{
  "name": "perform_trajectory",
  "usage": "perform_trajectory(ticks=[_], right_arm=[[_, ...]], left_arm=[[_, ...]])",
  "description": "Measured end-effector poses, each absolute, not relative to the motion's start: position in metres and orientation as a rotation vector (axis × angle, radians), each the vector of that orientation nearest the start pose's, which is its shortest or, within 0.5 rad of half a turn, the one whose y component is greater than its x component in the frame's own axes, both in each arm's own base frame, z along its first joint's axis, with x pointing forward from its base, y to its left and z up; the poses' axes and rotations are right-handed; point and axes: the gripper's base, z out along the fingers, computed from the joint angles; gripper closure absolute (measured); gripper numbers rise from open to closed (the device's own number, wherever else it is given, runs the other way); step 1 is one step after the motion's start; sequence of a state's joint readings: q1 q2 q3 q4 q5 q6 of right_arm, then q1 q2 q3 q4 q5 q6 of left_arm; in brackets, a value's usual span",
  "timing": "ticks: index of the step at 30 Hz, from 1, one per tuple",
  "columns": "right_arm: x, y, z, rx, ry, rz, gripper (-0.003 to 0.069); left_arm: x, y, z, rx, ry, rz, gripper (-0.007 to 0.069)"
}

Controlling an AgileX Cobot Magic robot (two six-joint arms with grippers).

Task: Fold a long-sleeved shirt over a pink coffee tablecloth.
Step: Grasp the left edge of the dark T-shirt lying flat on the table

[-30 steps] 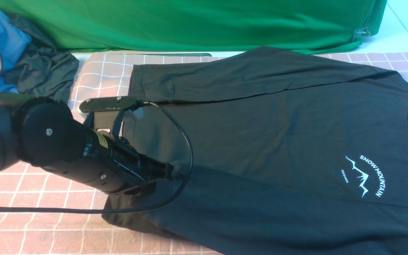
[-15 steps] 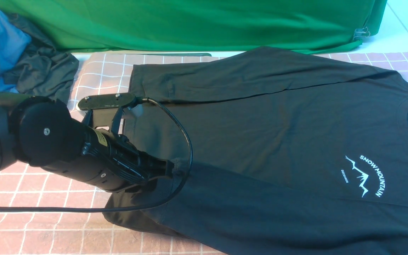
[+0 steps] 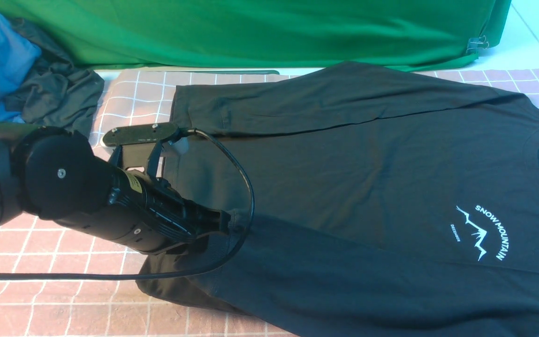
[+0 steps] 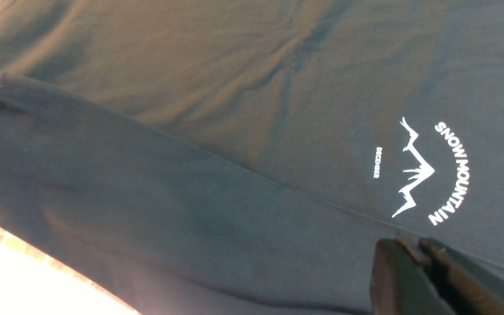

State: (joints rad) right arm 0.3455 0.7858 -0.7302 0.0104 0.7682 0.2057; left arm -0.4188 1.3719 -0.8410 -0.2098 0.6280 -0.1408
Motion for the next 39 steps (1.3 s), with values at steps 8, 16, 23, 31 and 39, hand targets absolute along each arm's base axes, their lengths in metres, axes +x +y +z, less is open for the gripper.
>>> perform_trajectory(ticks=[8,16,23,31,39], right_arm=[[0.136,0.05,0.319,-0.157,2.32,0.293,0.0568],[0.136,0.05,0.319,-0.157,2.321,0.293,0.0568],[0.136,0.05,0.319,-0.157,2.321,0.293,0.0568],[0.136,0.05,0.319,-0.157,2.32,0.293,0.0568],[0.136,0.05,0.319,-0.157,2.32,0.294,0.0568]], left_arm=[[0.233,-0.116,0.24,0.183,2.694,-0.402,0.0575],[0.221,-0.11,0.234,0.104,2.862,-0.34,0.0575],[0.22,-0.11,0.234,0.08,2.881,-0.336,0.0573],[0.216,-0.108,0.232,0.084,2.931,-0.315,0.0425],[0.222,-0.11,0.23,0.065,2.888,-0.327,0.0155]])
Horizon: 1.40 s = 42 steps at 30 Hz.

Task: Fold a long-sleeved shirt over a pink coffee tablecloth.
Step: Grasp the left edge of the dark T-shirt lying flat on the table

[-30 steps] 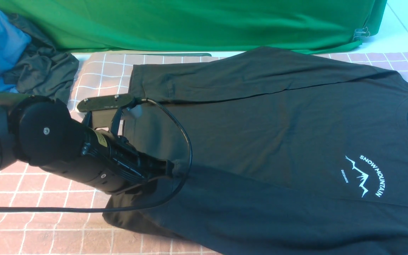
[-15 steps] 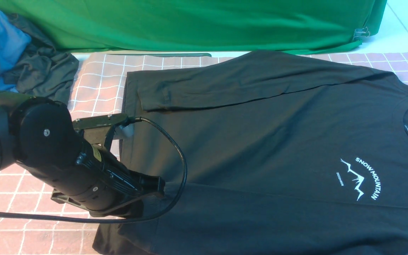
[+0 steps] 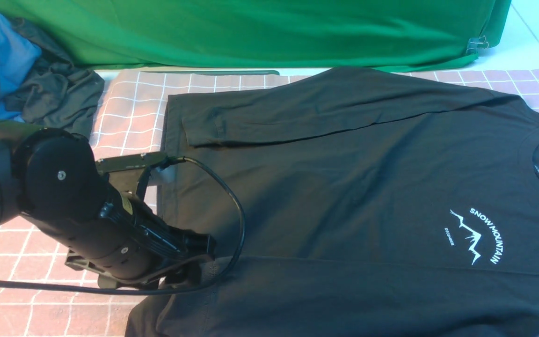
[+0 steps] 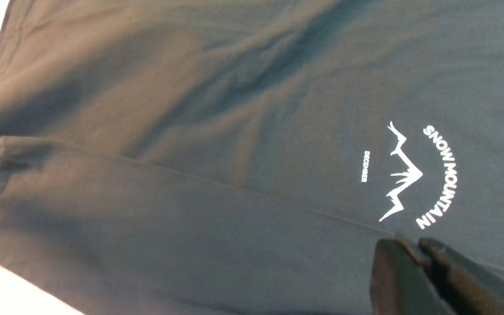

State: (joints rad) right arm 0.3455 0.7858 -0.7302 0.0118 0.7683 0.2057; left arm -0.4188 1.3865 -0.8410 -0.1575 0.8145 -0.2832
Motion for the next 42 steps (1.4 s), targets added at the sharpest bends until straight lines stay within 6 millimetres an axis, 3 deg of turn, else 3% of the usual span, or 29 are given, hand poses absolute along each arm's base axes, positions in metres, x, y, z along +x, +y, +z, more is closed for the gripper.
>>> perform_trajectory(ticks=[3,10,17,20,28,35,42], right_arm=[[0.136,0.05,0.319,-0.157,2.32,0.294,0.0568],[0.136,0.05,0.319,-0.157,2.32,0.294,0.0568],[0.136,0.05,0.319,-0.157,2.32,0.294,0.0563],[0.136,0.05,0.319,-0.157,2.32,0.294,0.0557],[0.136,0.05,0.319,-0.158,2.32,0.293,0.0543],[0.136,0.05,0.319,-0.158,2.32,0.293,0.0533],[0.137,0.05,0.319,-0.157,2.311,0.296,0.0519]], left_arm=[[0.227,-0.113,0.22,0.053,2.919,-0.316,0.0123],[0.237,-0.119,0.181,0.009,3.07,-0.266,0.013],[0.246,-0.121,0.162,0.025,3.076,-0.231,0.0183],[0.246,-0.121,0.16,0.076,3.078,-0.218,0.0235],[0.246,-0.12,0.159,0.182,3.095,-0.189,0.0557],[0.24,-0.119,0.18,0.179,3.089,-0.225,0.0564],[0.244,-0.122,0.243,0.176,2.944,-0.315,0.0564]])
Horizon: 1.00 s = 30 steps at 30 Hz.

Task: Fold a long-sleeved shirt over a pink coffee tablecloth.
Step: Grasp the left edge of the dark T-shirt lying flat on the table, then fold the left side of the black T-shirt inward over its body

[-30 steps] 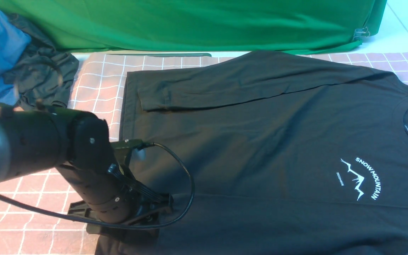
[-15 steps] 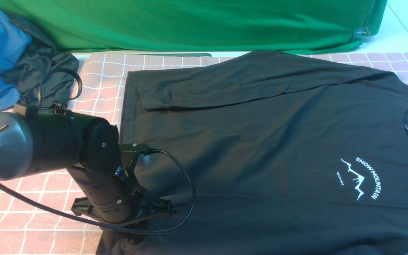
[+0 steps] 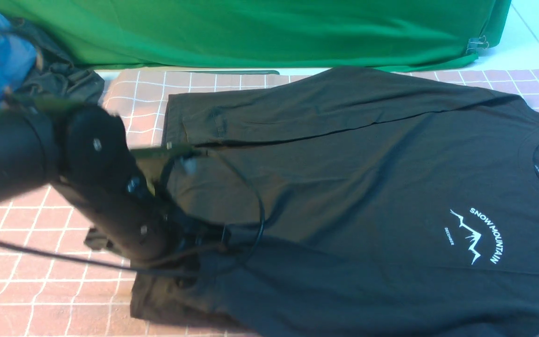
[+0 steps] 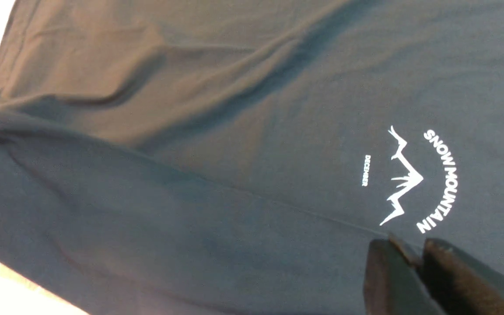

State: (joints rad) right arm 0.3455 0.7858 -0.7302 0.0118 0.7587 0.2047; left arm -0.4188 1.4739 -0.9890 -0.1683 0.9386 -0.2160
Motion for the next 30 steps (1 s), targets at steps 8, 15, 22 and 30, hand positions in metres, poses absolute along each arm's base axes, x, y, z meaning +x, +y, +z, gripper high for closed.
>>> perform_trajectory(ticks=[8,15,22,30], right_arm=[[0.137,0.05,0.32,-0.157,2.309,0.297,0.0515],[0.137,0.05,0.32,-0.174,2.303,0.29,0.0515],[0.139,0.051,0.322,-0.175,2.273,0.296,0.0515],[0.14,0.051,0.323,-0.174,2.254,0.3,0.0515]], left_arm=[[0.242,-0.123,0.261,0.067,3.025,-0.325,0.0564],[0.249,-0.122,0.256,0.079,2.938,-0.293,0.0564],[0.291,-0.11,0.286,0.013,2.802,-0.245,0.0564],[0.337,-0.104,0.271,0.055,2.789,-0.16,0.0564]])
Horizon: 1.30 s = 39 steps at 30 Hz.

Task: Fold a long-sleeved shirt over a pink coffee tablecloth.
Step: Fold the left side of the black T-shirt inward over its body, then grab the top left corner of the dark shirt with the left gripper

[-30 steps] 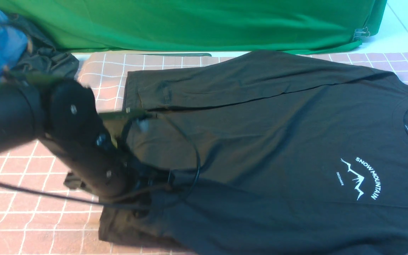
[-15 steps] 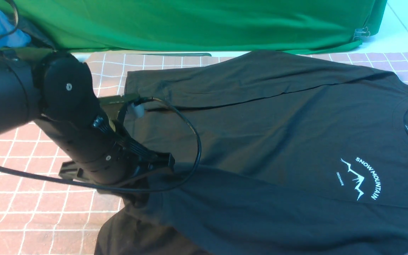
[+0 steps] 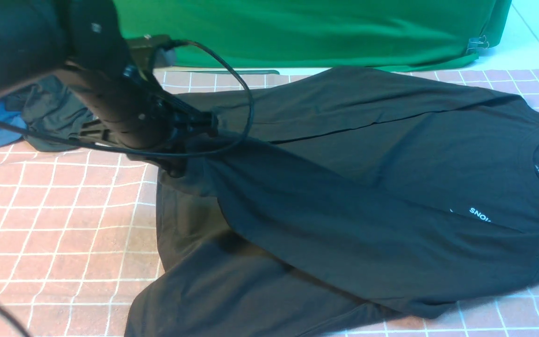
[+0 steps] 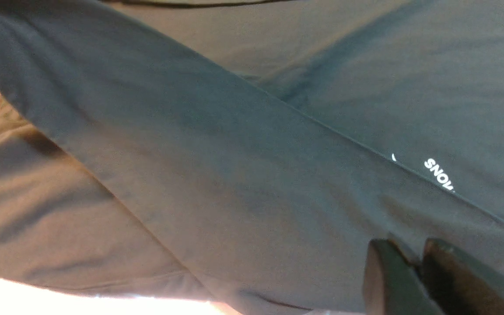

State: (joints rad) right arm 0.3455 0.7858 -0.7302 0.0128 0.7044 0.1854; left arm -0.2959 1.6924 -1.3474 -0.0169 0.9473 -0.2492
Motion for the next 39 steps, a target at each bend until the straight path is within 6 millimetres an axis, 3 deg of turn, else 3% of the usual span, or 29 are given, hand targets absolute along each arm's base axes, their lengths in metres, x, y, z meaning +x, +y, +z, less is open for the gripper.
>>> perform_trajectory(ticks=[7,15,17,20,22,24,26,29,34,39], right_arm=[[0.14,0.051,0.324,-0.173,2.244,0.302,0.0515],[0.14,0.052,0.324,-0.175,2.244,0.303,0.0515],[0.14,0.051,0.324,-0.174,2.243,0.303,0.0515],[0.14,0.051,0.324,-0.174,2.243,0.303,0.0515],[0.14,0.051,0.324,-0.174,2.243,0.303,0.0515],[0.14,0.051,0.324,-0.174,2.244,0.303,0.0515],[0.14,0.051,0.324,-0.175,2.248,0.302,0.0515],[0.14,0.051,0.323,-0.175,2.251,0.301,0.0515],[0.14,0.051,0.323,-0.176,2.257,0.3,0.0515],[0.139,0.051,0.323,-0.176,2.258,0.3,0.0515]], left_arm=[[0.364,-0.104,0.225,0.177,2.807,0.003,0.0564],[0.374,-0.104,0.21,0.124,2.784,0.032,0.0518],[0.375,-0.104,0.212,0.086,2.79,0.033,0.0477],[0.381,-0.102,0.229,-0.019,2.791,0.037,0.0332],[0.384,-0.101,0.236,-0.038,2.775,0.028,0.0291],[0.399,-0.096,0.258,-0.124,2.694,-0.043,0.0197],[0.414,-0.088,0.272,-0.213,2.623,-0.13,0.0152],[0.436,-0.075,0.278,-0.349,2.575,-0.257,0.0123],[0.463,-0.066,0.252,-0.418,2.592,-0.343,0.0123],[0.477,-0.071,0.209,-0.415,2.646,-0.363,0.0123]])
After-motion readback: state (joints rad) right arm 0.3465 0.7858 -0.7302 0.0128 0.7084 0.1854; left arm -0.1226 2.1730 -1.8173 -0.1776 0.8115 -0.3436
